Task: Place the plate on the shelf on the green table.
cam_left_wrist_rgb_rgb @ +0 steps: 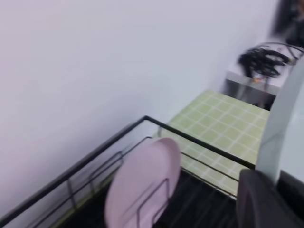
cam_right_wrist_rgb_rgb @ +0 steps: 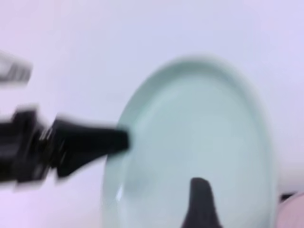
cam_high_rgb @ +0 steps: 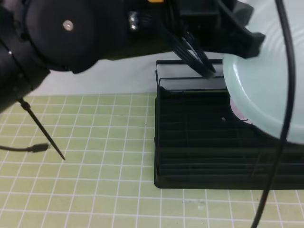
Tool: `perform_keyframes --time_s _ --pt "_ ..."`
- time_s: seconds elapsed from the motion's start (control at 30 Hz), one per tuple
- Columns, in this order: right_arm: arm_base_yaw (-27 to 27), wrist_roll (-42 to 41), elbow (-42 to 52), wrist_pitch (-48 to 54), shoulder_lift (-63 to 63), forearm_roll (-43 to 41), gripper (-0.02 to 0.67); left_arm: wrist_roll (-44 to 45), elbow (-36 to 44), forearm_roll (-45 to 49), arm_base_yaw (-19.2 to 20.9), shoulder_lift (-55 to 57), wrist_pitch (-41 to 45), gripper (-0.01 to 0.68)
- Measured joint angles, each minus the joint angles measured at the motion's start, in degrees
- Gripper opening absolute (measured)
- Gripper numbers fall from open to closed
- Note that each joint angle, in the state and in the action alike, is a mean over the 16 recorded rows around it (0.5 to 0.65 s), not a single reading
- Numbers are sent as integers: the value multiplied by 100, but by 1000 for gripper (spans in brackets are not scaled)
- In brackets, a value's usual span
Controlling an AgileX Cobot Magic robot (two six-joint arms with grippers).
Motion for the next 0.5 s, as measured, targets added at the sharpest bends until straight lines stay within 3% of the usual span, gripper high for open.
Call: perform_keyframes --time_s 0.13,0.23,0.33,0.5 --pt "0 31 -9 -319 149 51 450 59 0 -24 -235 0 -93 3" --pt "0 51 -14 -469 281 78 473 118 0 -88 -355 0 -127 3" --pt "0 53 -17 -546 412 108 445 182 0 -213 -448 0 -162 3" --pt "0 41 -24 -519 582 237 330 382 0 -548 -571 0 -184 3"
